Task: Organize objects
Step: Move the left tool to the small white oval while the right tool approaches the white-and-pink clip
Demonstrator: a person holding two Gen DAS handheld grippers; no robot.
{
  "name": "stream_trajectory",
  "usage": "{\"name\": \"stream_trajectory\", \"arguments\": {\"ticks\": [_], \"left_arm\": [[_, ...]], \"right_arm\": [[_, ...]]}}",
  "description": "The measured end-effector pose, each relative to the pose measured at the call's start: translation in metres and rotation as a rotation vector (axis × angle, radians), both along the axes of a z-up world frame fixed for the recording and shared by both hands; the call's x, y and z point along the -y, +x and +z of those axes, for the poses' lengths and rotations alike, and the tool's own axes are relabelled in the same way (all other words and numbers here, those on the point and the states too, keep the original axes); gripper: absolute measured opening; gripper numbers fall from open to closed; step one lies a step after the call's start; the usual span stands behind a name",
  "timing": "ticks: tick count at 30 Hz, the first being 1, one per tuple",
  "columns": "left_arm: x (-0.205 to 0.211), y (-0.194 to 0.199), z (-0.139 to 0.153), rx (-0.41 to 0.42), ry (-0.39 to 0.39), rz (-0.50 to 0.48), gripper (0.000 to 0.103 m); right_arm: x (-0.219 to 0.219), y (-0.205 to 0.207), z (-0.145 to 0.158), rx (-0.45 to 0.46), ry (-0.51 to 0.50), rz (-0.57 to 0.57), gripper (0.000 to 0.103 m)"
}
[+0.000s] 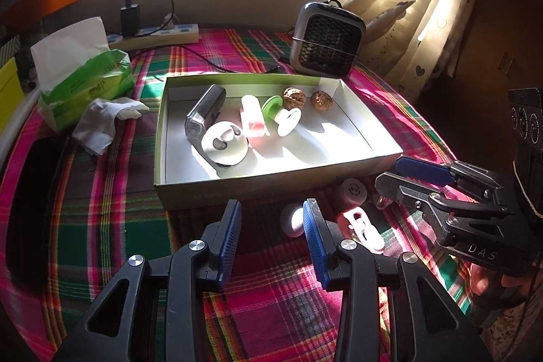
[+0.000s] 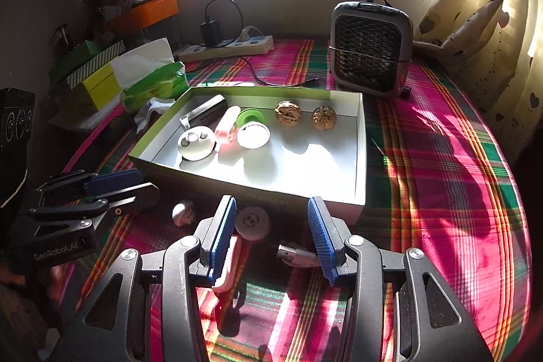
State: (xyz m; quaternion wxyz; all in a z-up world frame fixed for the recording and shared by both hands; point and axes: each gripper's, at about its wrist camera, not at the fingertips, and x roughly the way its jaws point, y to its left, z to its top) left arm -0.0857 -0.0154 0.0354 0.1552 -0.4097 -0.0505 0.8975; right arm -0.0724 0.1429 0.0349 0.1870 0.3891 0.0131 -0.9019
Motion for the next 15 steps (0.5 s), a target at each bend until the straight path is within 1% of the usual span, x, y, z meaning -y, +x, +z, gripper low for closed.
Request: {"name": "stream_trajectory", "arguments": {"ticks": [2, 10, 15], "left_arm": [[-0.002, 0.000, -0.003, 0.010, 0.009, -0.019, 0.036], [-0.012, -0.007, -0.011, 0.040, 0.002, -0.045, 0.039], [-0.018, -0.012, -0.016, 0.056, -0.018, -0.055, 0.039]], "right_arm": [[0.000, 0.005, -0.003, 0.005, -0.010, 0.010, 0.046], [0.002, 0.017, -0.015, 0.040, -0.006, 0.034, 0.046], [0.004, 0.021, -0.019, 0.054, -0.008, 0.049, 0.046]]}}
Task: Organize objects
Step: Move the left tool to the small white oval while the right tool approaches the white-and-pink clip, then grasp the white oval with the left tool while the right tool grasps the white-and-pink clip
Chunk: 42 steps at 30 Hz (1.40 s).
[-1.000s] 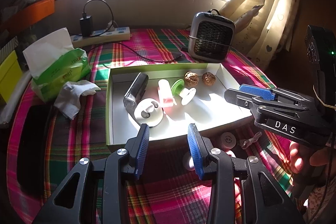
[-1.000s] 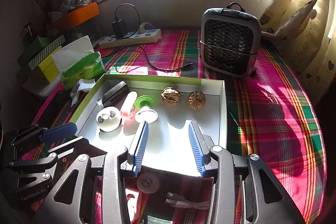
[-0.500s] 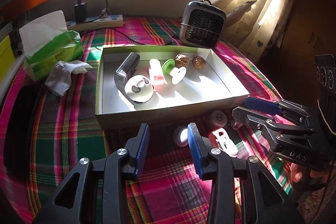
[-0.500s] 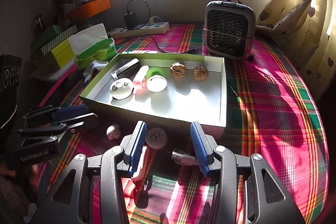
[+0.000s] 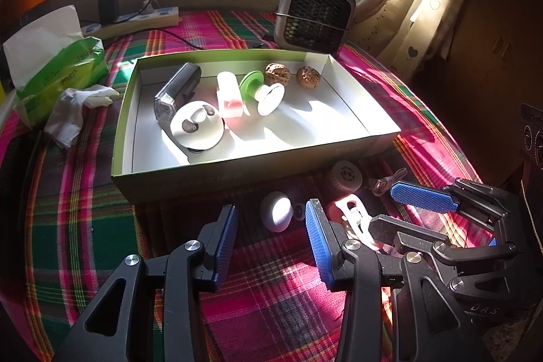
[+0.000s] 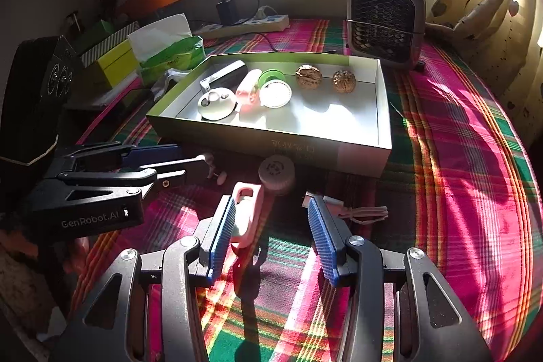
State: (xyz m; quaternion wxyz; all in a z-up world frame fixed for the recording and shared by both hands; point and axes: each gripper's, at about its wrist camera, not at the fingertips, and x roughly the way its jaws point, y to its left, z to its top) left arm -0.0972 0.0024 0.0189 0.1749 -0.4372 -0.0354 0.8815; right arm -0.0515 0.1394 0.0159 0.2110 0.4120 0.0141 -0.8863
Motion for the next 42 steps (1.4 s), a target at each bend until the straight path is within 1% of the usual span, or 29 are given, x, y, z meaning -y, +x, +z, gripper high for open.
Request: {"name": "stream_trajectory", "arguments": {"ticks": [5, 12, 18, 23, 36, 42], "left_arm": [[-0.001, -0.005, -0.002, 0.009, -0.009, 0.004, 0.039], [0.003, -0.008, -0.006, 0.014, -0.008, 0.020, 0.038], [0.004, -0.007, -0.006, 0.009, -0.004, 0.011, 0.032], [0.005, -0.007, -0.006, 0.009, 0.003, 0.010, 0.026], [0.015, -0.007, -0.005, 0.000, 0.022, 0.034, 0.023], [0.016, -0.006, -0.006, 0.000, 0.028, 0.036, 0.022]], "right_arm": [[0.003, 0.003, -0.003, 0.012, -0.008, 0.023, 0.047], [0.011, 0.002, -0.007, 0.019, 0.016, 0.039, 0.048], [0.015, -0.001, -0.013, 0.034, 0.038, 0.039, 0.048], [0.022, -0.003, -0.016, 0.027, 0.080, 0.041, 0.048], [0.030, -0.005, -0.017, 0.004, 0.109, 0.018, 0.048], [0.029, -0.004, -0.017, 0.002, 0.107, 0.016, 0.036]]}}
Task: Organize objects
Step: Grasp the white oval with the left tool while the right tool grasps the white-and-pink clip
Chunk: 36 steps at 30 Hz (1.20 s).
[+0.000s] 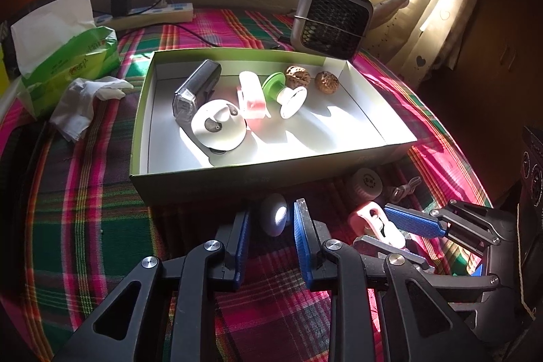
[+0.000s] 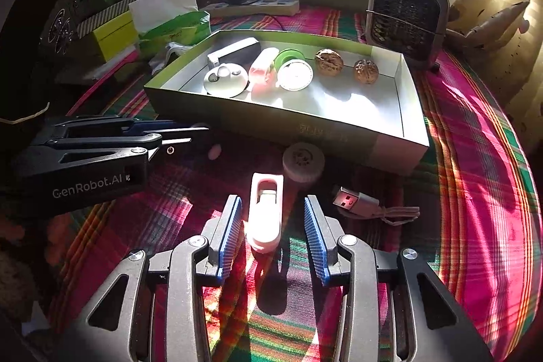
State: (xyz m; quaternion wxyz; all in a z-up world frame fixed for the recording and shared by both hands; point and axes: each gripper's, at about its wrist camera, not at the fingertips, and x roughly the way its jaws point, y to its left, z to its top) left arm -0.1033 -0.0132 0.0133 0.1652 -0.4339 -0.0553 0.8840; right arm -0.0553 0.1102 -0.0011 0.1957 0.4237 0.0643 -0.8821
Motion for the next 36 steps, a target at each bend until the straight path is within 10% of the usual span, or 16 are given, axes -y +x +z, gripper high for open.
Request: {"name": "stream_trajectory", "arguments": {"ticks": [7, 36], "left_arm": [[0.0010, 0.0006, 0.0003, -0.001, 0.003, 0.004, 0.021], [0.0040, 0.0041, 0.0067, -0.024, -0.012, 0.007, 0.018]], "right_arm": [[-0.0011, 0.0006, 0.0005, -0.001, -0.001, -0.003, 0.018], [-0.0002, 0.0043, 0.0043, -0.008, -0.017, 0.013, 0.018]]}}
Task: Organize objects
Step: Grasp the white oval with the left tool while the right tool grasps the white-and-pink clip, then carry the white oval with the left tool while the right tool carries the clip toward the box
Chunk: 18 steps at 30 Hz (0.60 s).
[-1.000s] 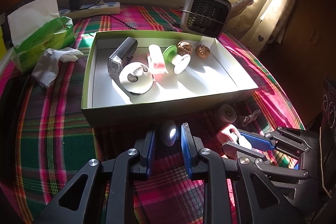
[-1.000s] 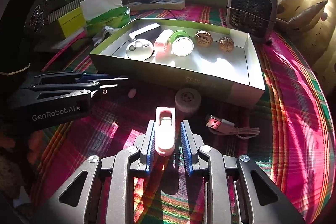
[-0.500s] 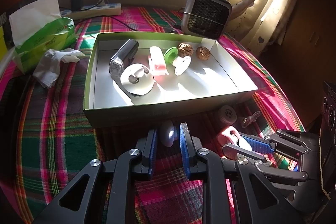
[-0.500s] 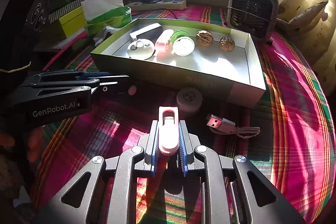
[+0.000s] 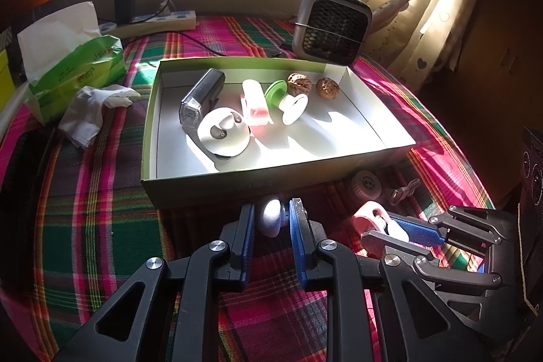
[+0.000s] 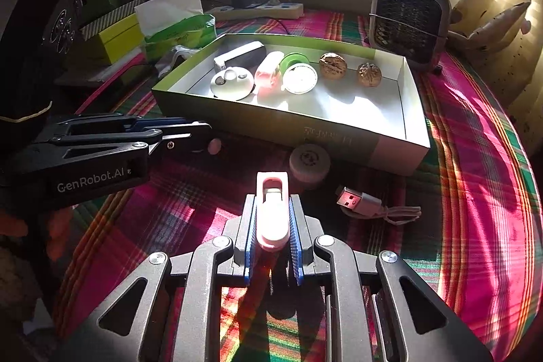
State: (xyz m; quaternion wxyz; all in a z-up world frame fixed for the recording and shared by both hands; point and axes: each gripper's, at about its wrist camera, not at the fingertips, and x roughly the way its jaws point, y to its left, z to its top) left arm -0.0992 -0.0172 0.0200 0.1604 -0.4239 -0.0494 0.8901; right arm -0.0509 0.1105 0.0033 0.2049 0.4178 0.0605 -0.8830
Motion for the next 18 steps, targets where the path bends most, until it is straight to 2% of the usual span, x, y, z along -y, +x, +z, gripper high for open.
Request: {"name": "stream_trajectory", "arguments": {"ticks": [18], "left_arm": [[-0.001, 0.001, 0.024, -0.044, 0.010, -0.003, 0.018]], "right_arm": [[-0.013, -0.003, 0.026, -0.045, -0.047, -0.024, 0.018]]}}
